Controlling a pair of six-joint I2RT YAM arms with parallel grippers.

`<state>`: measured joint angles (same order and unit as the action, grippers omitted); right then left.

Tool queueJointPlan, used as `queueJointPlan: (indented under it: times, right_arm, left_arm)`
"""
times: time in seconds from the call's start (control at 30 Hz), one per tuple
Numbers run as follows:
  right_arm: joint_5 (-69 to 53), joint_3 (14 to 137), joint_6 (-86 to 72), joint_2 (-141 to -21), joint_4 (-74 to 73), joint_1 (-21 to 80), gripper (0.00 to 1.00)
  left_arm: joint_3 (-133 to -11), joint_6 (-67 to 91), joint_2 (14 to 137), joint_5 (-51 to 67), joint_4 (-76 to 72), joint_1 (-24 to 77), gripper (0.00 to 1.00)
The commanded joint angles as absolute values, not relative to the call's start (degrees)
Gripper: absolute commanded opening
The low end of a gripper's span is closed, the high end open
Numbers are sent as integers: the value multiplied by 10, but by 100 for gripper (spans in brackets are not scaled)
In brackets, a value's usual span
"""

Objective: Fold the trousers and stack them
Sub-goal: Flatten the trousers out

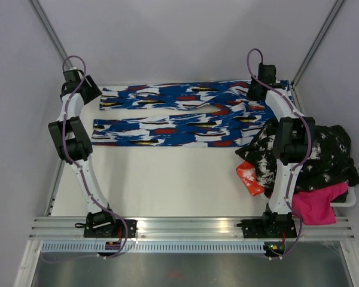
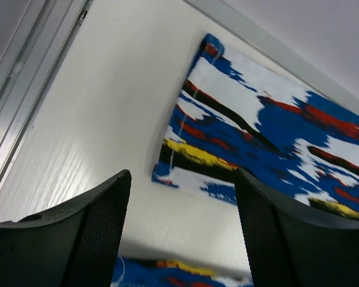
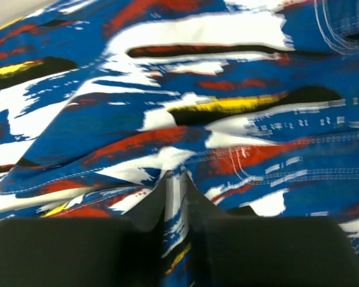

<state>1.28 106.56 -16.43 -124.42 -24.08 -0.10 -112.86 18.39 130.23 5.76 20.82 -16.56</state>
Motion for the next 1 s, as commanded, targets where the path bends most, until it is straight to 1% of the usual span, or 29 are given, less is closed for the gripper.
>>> queueJointPlan:
  times: [0.0,0.03,0.07,0.1,0.17,0.2,0.33,0.47,0.53,0.8,0.97]
  right_arm:
    - [13,1045,-167,-1209,-214,-15,38]
    - [17,1044,-167,-1206,-215,-15,50]
    - [20,1044,-167,-1202,-218,-15,57]
    - [30,1044,-166,-1200,-219,-14,68]
    - [48,1050,-173,-1193,-223,-15,73]
    - [58,1056,-179,-1190,-227,-18,78]
    - [64,1078,-220,-1169,-225,-39,81]
    - [67,1071,-248,-1143,-207,-59,82]
    - [76,1065,-247,-1129,-208,-59,82]
    - [108,998,-255,-1076,-202,-58,83]
    - [110,998,-270,-1075,-202,-58,83]
  left_arm:
    - [-1211,209,1375,19,245,-162,76]
    - [-1215,209,1381,20,238,-162,76]
    - [-1214,207,1383,23,230,-161,76]
    - [-1213,206,1389,27,214,-162,77]
    - [-1217,195,1397,54,207,-161,77]
    - [-1217,191,1400,62,203,-160,77]
    - [-1230,185,1423,88,198,-152,77]
    - [-1274,189,1448,69,229,-149,83]
    - [-1278,194,1456,72,231,-149,85]
    - [-1296,220,1482,54,251,-152,84]
    - [-1346,217,1508,76,275,-154,81]
